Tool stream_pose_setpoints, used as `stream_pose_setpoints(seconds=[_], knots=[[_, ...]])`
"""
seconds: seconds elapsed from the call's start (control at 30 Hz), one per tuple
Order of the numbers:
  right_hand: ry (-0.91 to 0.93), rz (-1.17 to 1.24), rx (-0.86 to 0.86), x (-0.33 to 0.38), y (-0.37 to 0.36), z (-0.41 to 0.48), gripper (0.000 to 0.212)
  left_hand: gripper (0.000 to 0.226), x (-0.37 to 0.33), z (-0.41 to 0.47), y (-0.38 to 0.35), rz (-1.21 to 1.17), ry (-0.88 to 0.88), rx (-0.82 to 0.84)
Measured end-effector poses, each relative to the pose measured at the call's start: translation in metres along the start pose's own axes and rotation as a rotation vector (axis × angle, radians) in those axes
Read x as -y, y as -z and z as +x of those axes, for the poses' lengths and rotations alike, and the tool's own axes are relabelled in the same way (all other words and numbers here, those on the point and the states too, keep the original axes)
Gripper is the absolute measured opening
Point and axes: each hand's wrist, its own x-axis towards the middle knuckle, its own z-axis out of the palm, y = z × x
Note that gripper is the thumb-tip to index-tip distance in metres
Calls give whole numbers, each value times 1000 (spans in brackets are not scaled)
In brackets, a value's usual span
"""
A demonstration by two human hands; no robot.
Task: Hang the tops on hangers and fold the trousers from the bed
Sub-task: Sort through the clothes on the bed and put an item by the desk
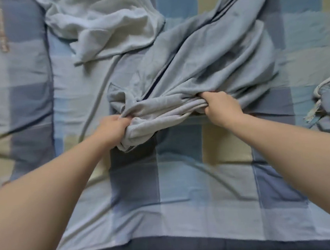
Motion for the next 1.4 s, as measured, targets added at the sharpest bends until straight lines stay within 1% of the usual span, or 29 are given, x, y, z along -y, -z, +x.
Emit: stream_pose_setpoints(seconds=[0.07, 0.1, 0.13, 0.2, 0.23, 0.27, 0.3, 0.33, 0.4, 0.43, 0.5, 0.53, 0.6, 0.67, 0.73, 0.8, 0.87, 0.97, 1.03, 1.07, 1.1, 1.13, 1.17, 1.2, 1.23, 1.3, 1.33, 1.37, 1.4], knots=[[27, 66, 11, 29, 8, -12, 21, 24, 22, -12, 19, 52, -86, -121], [43, 98, 29, 45, 16, -19, 18, 18, 34, -21, 27, 85, -114, -145], [51, 141, 54, 61, 25, -26, 15, 19, 44, -32, 34, 122, -117, -161], [53, 237, 105, 90, 43, -41, 14, 44, 60, -62, 41, 147, -101, -226], [53, 287, 118, 104, 52, -50, 16, 51, 62, -81, 41, 120, -130, -284], [46, 344, 117, 117, 60, -59, 18, 52, 61, -100, 40, 76, -189, -329], [31, 400, 111, 129, 69, -69, 19, 47, 60, -119, 37, 30, -250, -346], [9, 450, 103, 142, 77, -78, 20, 41, 58, -138, 33, -29, -295, -326], [-46, 530, 99, 165, 94, -96, 21, 36, 49, -176, 25, -142, -308, -195], [-73, 568, 99, 175, 103, -105, 21, 41, 46, -193, 21, -155, -298, -129], [-121, 652, 91, 192, 121, -124, 26, 66, 41, -221, 12, -45, -258, -65], [-148, 698, 85, 199, 131, -134, 31, 79, 38, -234, 9, 21, -216, -63], [-217, 806, 83, 210, 148, -155, 33, 95, 32, -259, 9, 100, -141, -107], [-296, 940, 89, 217, 167, -175, 28, 101, 23, -282, 14, 139, -114, -198], [-377, 1090, 81, 222, 187, -193, 25, 96, 16, -306, 22, 183, -135, -280], [-455, 1250, 74, 227, 208, -212, 16, 75, 9, -329, 33, 231, -230, -354], [-539, 1419, 75, 229, 230, -229, 19, 53, -2, -347, 45, 199, -341, -411], [-593, 1593, 81, 224, 266, -251, 26, 34, -31, -373, 64, 98, -443, -502], [-592, 1704, 91, 216, 289, -266, 26, 25, -51, -390, 76, 80, -527, -575], [-574, 1765, 96, 212, 299, -275, 24, 21, -60, -397, 83, 47, -564, -572], [-540, 1831, 91, 206, 309, -283, 20, 18, -70, -402, 89, 0, -578, -536], [-488, 1901, 77, 198, 318, -293, 15, 18, -80, -406, 95, -48, -561, -490], [-423, 1948, 67, 190, 325, -302, 16, 19, -92, -408, 100, -96, -526, -446], [-354, 1941, 73, 181, 330, -313, 20, 23, -104, -410, 104, -152, -493, -403], [-299, 1866, 85, 172, 333, -325, 23, 28, -118, -412, 107, -211, -472, -362], [-217, 1608, 93, 159, 329, -353, 30, 33, -146, -419, 107, -303, -437, -291], [-172, 1479, 90, 153, 323, -368, 38, 32, -159, -421, 105, -353, -399, -269], [-118, 1364, 88, 150, 316, -384, 53, 31, -171, -421, 103, -428, -338, -249], [-58, 1255, 83, 148, 308, -400, 74, 28, -182, -421, 100, -549, -257, -211]])
